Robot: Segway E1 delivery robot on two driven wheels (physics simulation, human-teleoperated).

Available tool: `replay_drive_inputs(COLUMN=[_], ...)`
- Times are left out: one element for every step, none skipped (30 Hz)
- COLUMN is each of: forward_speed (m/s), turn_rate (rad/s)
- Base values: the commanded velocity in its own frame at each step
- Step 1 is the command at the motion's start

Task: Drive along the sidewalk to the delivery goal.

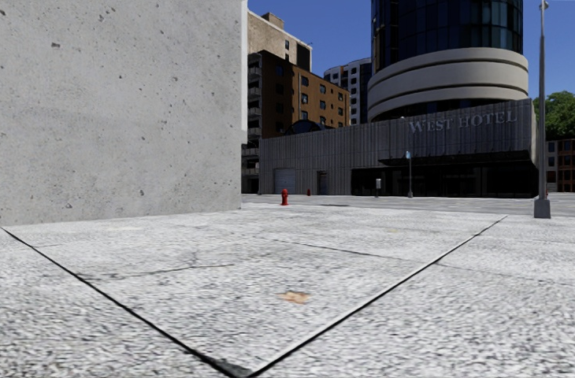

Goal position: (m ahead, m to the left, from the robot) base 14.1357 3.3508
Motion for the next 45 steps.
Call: replay_drive_inputs(forward_speed=[2.0,2.0,2.0,2.0,2.0,2.0,2.0,2.0,2.0,2.0,2.0,2.0,2.0,2.0,2.0,2.0,2.0,2.0,2.0,2.0,2.0,2.0,2.0,2.0,2.0,2.0,2.0,2.0,2.0,2.0,2.0,2.0,2.0,2.0,2.0,2.0,2.0,2.0,2.0,2.0,2.0,2.0,2.0,2.0,2.0], turn_rate=[0.0,0.0,0.0,0.0,0.0,0.0,0.0,0.0,0.0,0.0,0.0,0.0,0.0,0.0,0.0,0.0,0.0,0.0,0.0,0.0,0.0,0.0,0.0,0.0,0.0,0.0,0.0,0.0,0.0,0.0,0.0,0.0,0.0,0.0,0.0,0.0,0.0,0.0,0.0,0.0,0.0,0.0,0.0,0.0,0.0])
